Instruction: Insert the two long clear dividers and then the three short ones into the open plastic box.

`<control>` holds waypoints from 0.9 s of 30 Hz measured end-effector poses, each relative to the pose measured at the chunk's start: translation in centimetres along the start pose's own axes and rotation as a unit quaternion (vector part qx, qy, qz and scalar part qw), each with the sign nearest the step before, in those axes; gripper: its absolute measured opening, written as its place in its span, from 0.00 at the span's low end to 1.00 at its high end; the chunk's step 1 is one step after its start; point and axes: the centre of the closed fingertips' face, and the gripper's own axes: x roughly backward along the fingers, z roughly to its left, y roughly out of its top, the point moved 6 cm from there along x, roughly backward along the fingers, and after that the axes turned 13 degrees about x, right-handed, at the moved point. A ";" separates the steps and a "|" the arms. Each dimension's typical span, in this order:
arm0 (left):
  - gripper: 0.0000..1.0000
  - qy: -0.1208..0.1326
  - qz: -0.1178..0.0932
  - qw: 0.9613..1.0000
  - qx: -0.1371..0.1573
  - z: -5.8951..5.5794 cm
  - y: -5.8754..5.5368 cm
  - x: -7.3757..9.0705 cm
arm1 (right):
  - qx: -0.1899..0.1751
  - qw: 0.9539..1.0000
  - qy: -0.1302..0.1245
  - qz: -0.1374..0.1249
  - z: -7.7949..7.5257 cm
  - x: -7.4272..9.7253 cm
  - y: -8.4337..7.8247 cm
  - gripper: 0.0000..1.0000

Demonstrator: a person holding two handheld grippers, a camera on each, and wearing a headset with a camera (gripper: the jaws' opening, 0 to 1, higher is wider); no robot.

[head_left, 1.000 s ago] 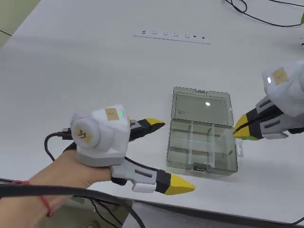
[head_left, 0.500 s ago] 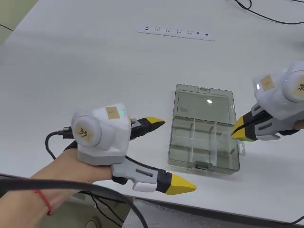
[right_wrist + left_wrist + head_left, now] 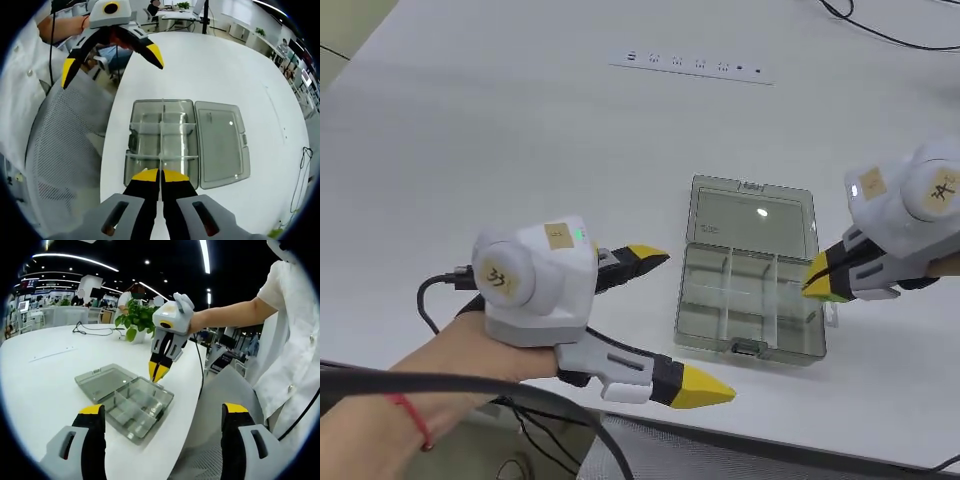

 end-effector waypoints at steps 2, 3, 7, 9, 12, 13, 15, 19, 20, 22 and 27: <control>0.99 0.000 0.000 1.000 0.000 0.0 0.0 0.0 | -0.005 1.000 0.001 -0.005 0.1 -0.1 0.0 0.02; 0.99 0.000 -0.001 1.000 0.000 0.0 0.0 0.1 | -0.006 1.000 0.001 -0.007 0.0 -0.2 -0.3 0.02; 0.99 0.000 -0.001 1.000 0.001 -0.1 0.0 0.1 | -0.005 1.000 0.001 -0.013 0.0 -0.4 -0.5 0.02; 0.99 0.000 0.000 1.000 0.000 -0.1 0.0 0.1 | -0.003 1.000 0.001 -0.016 0.2 -0.5 -0.4 0.02; 0.99 -0.001 0.000 1.000 0.002 -0.1 0.0 0.0 | 0.002 1.000 -0.001 -0.019 0.4 -0.7 -0.3 0.02; 0.99 -0.001 0.001 1.000 0.001 -0.1 0.0 0.0 | 0.005 1.000 -0.001 -0.019 0.4 -0.8 -0.7 0.02; 0.99 -0.002 0.001 1.000 0.001 -0.1 0.0 0.0 | 0.004 1.000 -0.003 -0.020 0.4 -1.0 -0.6 0.02; 0.99 -0.002 0.002 1.000 0.002 -0.1 -0.1 0.0 | 0.002 1.000 -0.006 -0.018 0.5 -1.6 -0.9 0.02; 0.99 -0.002 0.003 1.000 0.002 -0.1 -0.1 0.0 | 0.003 1.000 -0.007 -0.017 0.5 -1.8 -0.9 0.02; 0.99 -0.002 0.003 1.000 0.002 -0.1 -0.2 0.0 | 0.004 1.000 -0.007 -0.014 0.3 -2.2 -1.2 0.02; 0.99 -0.001 0.003 1.000 0.003 0.0 -0.1 0.1 | 0.009 1.000 -0.008 -0.003 0.3 -2.8 -1.4 0.02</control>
